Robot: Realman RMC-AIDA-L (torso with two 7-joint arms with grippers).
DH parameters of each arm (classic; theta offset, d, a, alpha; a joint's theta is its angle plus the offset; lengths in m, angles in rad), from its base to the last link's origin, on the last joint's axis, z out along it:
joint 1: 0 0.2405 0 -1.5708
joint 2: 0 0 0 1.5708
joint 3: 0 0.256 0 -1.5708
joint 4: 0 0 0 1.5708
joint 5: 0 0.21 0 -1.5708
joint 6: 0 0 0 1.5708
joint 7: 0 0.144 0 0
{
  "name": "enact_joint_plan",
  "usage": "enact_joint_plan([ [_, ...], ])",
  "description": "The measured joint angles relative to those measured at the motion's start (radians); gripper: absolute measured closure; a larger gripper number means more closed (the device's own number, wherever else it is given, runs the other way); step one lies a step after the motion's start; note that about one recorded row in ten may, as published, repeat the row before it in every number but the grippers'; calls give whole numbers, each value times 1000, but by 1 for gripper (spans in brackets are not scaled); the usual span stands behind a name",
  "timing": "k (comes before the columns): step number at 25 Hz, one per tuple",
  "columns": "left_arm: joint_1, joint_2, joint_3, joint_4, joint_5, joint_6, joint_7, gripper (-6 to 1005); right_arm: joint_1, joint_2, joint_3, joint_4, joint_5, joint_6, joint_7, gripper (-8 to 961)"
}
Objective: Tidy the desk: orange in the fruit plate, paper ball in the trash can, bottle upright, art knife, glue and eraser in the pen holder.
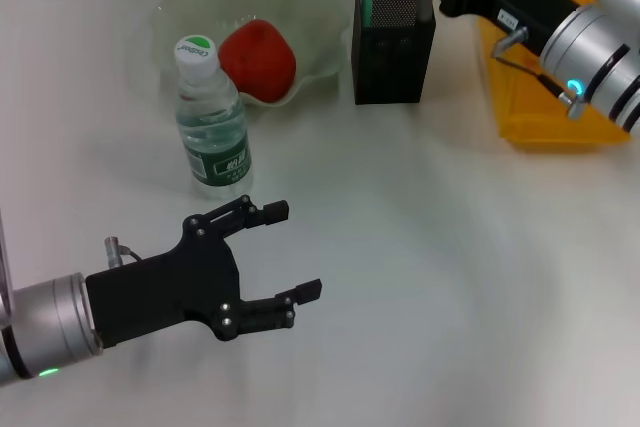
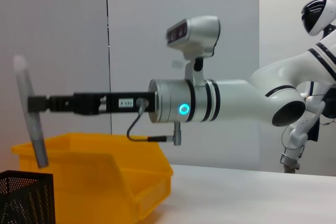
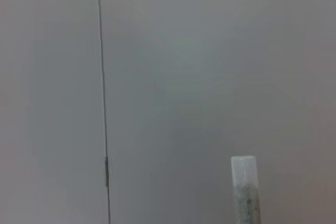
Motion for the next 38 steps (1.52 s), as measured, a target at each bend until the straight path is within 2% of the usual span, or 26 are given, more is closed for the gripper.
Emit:
enact_joint_plan([
  [7, -2, -1, 0, 0, 0, 1, 0, 136, 14, 1, -13, 29, 0, 31, 11, 820],
  [12, -3, -2, -1, 0, 0, 1, 0, 136, -16, 3, -13, 22, 1, -13, 14, 654],
  [15, -2, -1, -1, 4, 0, 4, 0, 136, -75, -3, -11, -1, -3, -150, 36, 586],
  [18, 1, 1, -3, 6, 0, 12, -4, 137, -176, -25, -8, -79, -76, -292, 153, 534],
  [22, -3, 4, -3, 5, 0, 23, -16, 137, -295, -66, 20, -207, -299, -417, 327, 441],
  [24, -3, 6, -4, 2, 3, 25, -17, 137, -339, -73, 71, -231, -430, -511, 339, 360],
  [29, -5, 6, -4, 0, 10, 25, -18, 137, -388, -67, 249, -236, -788, -681, 263, 195],
  [31, -5, 7, -3, 0, 10, 25, -18, 136, -393, -64, 282, -231, -869, -712, 250, 139],
  [34, -5, 7, -1, 0, 11, 24, -18, 136, -402, -54, 298, -224, -934, -731, 224, 111],
  [38, -4, 5, 1, 0, 11, 23, -18, 136, -421, -28, 326, -225, -940, -730, 175, 111],
])
